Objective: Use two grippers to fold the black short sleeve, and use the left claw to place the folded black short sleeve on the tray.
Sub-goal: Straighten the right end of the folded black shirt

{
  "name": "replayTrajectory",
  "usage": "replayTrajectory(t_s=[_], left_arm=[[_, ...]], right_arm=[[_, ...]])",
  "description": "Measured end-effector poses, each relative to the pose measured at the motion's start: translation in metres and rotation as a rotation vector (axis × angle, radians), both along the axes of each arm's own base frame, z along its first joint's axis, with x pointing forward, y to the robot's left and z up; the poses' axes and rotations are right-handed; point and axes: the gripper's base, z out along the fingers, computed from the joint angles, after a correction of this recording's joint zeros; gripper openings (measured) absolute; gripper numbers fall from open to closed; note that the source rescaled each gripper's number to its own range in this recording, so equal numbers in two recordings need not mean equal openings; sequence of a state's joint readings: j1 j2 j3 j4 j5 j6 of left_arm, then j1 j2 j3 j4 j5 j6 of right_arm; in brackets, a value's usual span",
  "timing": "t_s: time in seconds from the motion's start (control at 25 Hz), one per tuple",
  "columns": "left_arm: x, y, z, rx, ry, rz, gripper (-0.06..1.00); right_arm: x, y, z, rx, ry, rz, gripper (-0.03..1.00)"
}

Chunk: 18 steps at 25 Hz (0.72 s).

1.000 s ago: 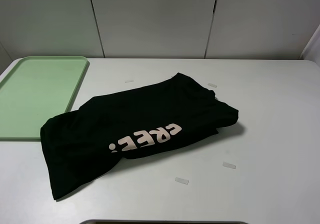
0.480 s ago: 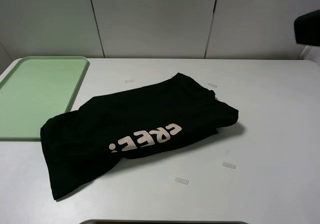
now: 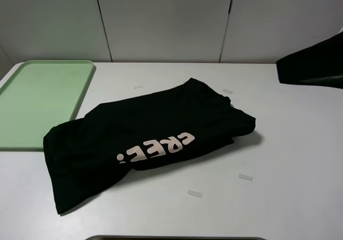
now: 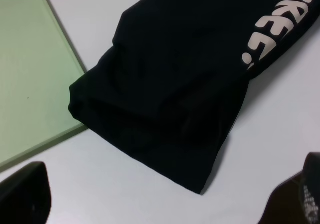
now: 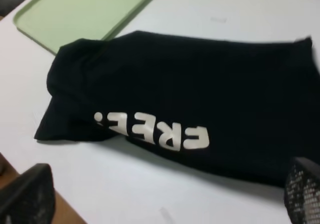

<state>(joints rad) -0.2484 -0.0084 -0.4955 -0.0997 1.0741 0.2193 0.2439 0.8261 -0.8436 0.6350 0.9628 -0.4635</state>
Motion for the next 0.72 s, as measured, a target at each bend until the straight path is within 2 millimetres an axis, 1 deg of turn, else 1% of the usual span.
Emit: replayTrajectory(t_s=[0.12,0.24,0.32,0.44,0.6,0.68,0.72], left_arm=[[0.0,0.0,0.0,0.0,0.0,0.0,1.0],[0.0,0.0,0.0,-0.001,0.0,0.001,1.0],[0.0,0.0,0.0,-0.001,0.0,0.001,1.0],[0.0,0.0,0.0,-0.001,0.0,0.001,1.0],[0.0,0.0,0.0,-0.001,0.0,0.001,1.0],[0.0,0.0,0.0,-0.001,0.0,0.001,1.0],[0.0,0.0,0.0,-0.001,0.0,0.001,1.0]], right_arm=[[0.021,0.007,-0.015,-0.012,0.096,0.021,1.0],[0.047,0.016,-0.039,-0.03,0.234,0.044,1.0],[0.065,0.021,-0.06,-0.051,0.324,0.059,1.0],[0.087,0.028,-0.091,-0.069,0.434,0.093,1.0],[0.109,0.037,-0.128,-0.07,0.537,0.139,1.0],[0.119,0.039,-0.136,-0.084,0.542,0.166,1.0],[0.127,0.041,-0.136,-0.096,0.529,0.177,1.0]])
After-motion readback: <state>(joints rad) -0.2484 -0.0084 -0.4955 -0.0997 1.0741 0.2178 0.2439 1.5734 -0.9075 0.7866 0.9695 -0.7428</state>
